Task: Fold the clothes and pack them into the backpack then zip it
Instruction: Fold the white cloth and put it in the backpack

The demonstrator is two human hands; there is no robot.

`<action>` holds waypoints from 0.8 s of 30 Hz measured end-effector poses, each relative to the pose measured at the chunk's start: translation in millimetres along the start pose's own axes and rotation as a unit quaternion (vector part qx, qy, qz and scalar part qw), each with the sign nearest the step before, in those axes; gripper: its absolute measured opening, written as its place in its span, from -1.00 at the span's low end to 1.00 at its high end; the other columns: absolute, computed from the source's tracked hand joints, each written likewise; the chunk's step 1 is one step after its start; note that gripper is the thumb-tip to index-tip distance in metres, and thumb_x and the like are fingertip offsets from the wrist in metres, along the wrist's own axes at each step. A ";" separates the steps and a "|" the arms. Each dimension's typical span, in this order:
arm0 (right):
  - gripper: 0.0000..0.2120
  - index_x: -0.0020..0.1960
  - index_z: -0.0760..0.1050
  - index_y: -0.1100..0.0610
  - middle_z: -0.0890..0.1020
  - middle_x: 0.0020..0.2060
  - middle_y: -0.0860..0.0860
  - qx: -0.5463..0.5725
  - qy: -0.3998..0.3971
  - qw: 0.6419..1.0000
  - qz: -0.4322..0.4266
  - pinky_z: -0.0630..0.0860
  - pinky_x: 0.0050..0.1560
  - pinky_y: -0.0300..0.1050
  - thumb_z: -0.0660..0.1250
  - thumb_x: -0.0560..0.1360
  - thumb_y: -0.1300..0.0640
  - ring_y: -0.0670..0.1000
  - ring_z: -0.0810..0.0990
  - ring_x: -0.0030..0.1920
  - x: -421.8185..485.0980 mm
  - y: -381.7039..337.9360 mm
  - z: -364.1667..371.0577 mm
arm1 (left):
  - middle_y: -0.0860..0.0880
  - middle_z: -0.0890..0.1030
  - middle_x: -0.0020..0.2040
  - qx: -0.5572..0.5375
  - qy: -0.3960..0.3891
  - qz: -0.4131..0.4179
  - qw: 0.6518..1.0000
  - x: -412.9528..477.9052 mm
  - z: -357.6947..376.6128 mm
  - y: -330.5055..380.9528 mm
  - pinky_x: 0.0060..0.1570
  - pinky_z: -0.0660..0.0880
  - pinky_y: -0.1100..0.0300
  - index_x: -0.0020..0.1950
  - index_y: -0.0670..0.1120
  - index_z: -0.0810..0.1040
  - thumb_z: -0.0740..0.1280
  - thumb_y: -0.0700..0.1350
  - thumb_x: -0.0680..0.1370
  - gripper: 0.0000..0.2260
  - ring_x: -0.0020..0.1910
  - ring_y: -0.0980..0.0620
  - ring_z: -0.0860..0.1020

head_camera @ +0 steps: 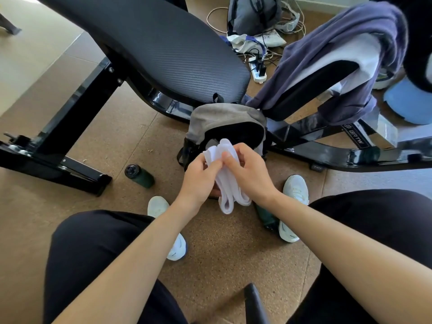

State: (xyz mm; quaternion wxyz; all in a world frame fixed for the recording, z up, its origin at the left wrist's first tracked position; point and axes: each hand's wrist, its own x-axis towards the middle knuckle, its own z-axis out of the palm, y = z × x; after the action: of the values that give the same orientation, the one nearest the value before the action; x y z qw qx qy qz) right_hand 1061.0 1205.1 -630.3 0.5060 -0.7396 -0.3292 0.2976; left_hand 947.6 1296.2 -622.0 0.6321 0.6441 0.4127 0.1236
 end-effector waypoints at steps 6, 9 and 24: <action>-0.48 0.29 0.41 0.00 0.52 0.08 -0.07 -0.050 -0.094 0.994 -0.034 0.55 0.05 -0.16 0.53 0.45 -0.13 -0.12 0.55 0.07 -4.0 4.0 -2.3 | -0.29 0.67 -0.02 -0.077 -0.031 -0.044 0.996 0.7 -8.4 7.0 -0.13 0.64 0.02 0.16 -0.20 0.61 0.12 0.06 0.70 -0.60 -0.14 -0.10 0.68; -0.58 0.15 0.42 0.09 0.53 -0.04 0.04 -0.078 -0.040 0.996 -0.033 0.55 -0.04 -0.01 0.51 0.47 -0.08 -0.01 0.55 -0.03 -2.3 6.2 -2.7 | -0.19 0.68 -0.10 -0.063 -0.068 -0.043 0.995 0.1 -9.7 8.7 -0.08 0.62 0.03 0.07 -0.13 0.62 0.11 0.01 0.71 -0.66 -0.14 -0.11 0.68; -0.73 0.33 0.53 0.11 0.68 0.20 0.14 0.370 -0.078 0.898 0.227 0.59 0.26 0.17 0.20 0.70 0.08 0.18 0.67 0.21 24.3 4.7 -36.0 | -0.06 0.71 0.17 -0.186 -0.033 -0.172 0.967 15.8 -27.7 -8.0 0.18 0.57 -0.08 0.36 -0.02 0.58 0.34 0.39 0.47 -0.37 0.16 -0.10 0.68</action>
State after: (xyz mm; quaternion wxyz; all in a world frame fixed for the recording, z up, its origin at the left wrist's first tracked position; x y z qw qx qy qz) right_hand 1104.4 1203.0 -626.1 0.6342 -0.5284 -0.0569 0.5616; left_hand 935.7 1325.6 -630.3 0.7661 0.4378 0.4659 0.0659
